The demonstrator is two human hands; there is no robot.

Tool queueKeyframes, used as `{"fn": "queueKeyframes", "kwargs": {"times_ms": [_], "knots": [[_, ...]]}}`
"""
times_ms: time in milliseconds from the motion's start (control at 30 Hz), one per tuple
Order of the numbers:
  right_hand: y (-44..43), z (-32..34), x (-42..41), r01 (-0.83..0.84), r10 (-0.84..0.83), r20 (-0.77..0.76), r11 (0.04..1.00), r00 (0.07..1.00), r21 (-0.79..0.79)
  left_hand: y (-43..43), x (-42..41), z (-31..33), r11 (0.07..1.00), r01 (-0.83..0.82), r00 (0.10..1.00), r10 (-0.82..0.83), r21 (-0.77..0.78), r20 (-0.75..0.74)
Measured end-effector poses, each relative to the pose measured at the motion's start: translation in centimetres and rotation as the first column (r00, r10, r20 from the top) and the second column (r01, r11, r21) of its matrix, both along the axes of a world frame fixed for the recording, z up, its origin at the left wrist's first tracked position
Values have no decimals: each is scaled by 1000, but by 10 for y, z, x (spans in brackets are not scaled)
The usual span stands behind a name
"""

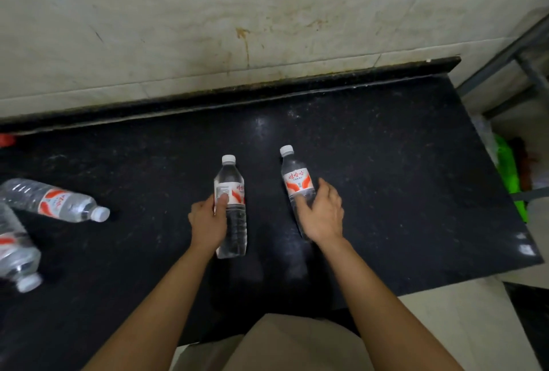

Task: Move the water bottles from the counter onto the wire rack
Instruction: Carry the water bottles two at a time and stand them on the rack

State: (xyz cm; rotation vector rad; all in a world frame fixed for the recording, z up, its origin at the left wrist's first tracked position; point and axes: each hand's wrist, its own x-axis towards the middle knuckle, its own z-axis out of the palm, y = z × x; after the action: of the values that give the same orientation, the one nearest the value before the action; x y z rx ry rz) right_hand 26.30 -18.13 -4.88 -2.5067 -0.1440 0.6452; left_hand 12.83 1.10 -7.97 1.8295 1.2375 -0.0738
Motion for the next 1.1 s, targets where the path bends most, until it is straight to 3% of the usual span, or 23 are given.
{"fn": "queueKeyframes", "kwargs": {"times_ms": [100, 300, 433, 633, 767, 967, 1100], "knots": [[17, -6, 10, -39, 39, -13, 998, 999, -49, 2, -4, 11, 999, -36, 994, 38, 18, -105], [19, -15, 4, -68, 68, -12, 995, 998, -73, 34, -33, 2, 932, -363, 928, 362, 6, -92], [11, -15, -1, -24, 23, -31, 999, 999, -40, 32, -32, 5, 948, -306, 952, 305, -83, -18], [5, -16, -15, 68, -73, -102, 996, 992, -58, 28, -23, 15, 906, -368, 930, 361, -209, -73], [0, -13, -21, 105, -121, -163, 989, 979, -105, 25, -16, 23, 937, -290, 955, 271, -196, -121], [-29, -9, -44, 229, -233, -201, 972, 951, -46, 3, -7, 26, 974, -125, 992, 124, -188, -20], [-65, 4, -52, 407, -379, -236, 910, 895, 82, -19, 28, 49, 937, 23, 996, 10, -349, 92]]}}
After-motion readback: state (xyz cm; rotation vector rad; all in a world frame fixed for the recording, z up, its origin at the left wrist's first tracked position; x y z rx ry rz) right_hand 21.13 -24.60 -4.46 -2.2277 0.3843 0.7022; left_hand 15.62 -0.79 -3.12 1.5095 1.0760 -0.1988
